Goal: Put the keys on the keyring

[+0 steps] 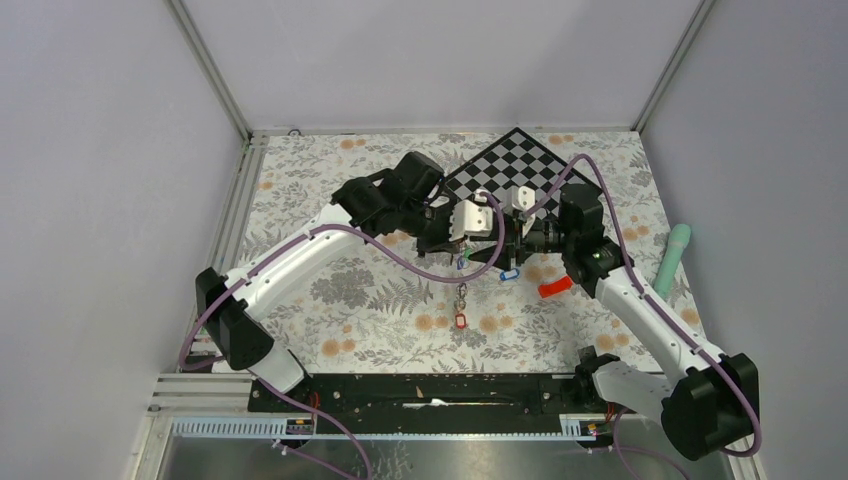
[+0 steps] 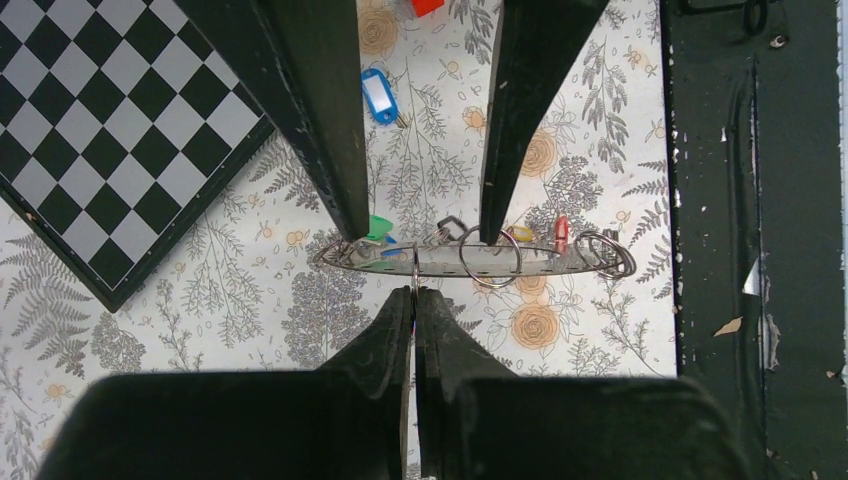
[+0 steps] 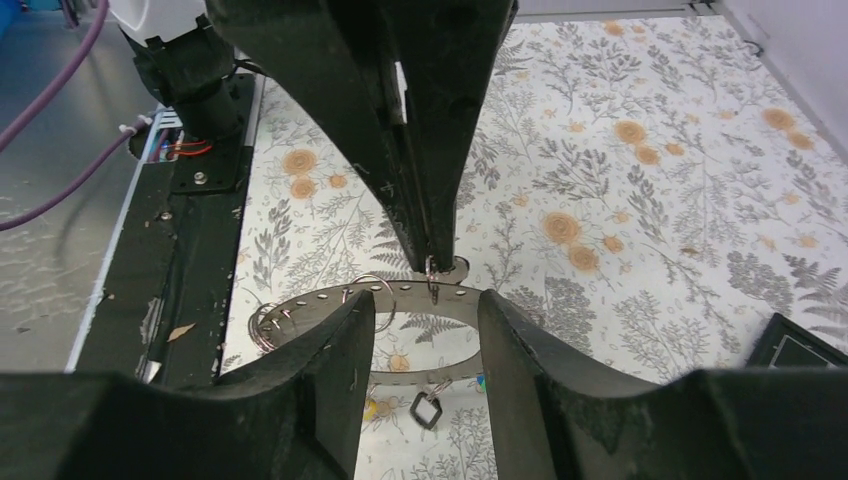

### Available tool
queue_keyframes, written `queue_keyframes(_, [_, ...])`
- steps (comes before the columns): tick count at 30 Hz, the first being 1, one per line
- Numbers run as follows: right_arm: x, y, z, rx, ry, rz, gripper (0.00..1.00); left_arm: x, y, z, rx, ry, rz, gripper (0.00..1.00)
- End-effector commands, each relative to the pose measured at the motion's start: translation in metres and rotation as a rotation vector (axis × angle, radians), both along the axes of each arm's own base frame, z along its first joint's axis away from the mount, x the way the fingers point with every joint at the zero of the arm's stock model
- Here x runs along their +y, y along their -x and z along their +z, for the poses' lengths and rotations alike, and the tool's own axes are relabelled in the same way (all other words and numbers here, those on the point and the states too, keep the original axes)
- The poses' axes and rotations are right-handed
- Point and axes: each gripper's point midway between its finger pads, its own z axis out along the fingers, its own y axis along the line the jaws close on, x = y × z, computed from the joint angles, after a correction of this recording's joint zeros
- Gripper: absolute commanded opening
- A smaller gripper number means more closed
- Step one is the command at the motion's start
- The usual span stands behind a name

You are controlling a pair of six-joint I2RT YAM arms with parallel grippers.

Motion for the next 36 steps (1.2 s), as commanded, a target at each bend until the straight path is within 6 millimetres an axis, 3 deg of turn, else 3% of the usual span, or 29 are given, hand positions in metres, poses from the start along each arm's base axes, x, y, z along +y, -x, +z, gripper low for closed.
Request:
queue_keyframes(1, [0.005, 0.007, 0.006, 0.001, -0.054, 0.052, 0.48, -0.015, 0.000, 0.033, -0.020, 0.103, -0.016, 0.00])
queue_keyframes(24, [0.008, -0.001, 0.004, 0.027, -0.083, 0.037, 0.30, -0.019, 0.004, 0.030, 0.009, 0.120, -0.023, 0.00])
queue_keyframes(32, [0.010, 0.001, 0.007, 0.036, -0.098, 0.051, 0.00, -0.022, 0.003, 0.030, 0.022, 0.132, -0.017, 0.00])
queue_keyframes(33, [0.010, 0.002, 0.010, 0.031, -0.104, 0.056, 0.00, -0.022, 0.003, 0.031, 0.022, 0.137, -0.018, 0.01])
queue_keyframes(36, [0.010, 0.001, 0.022, 0.024, -0.127, 0.058, 0.00, -0.021, 0.002, 0.038, 0.009, 0.166, -0.020, 0.25])
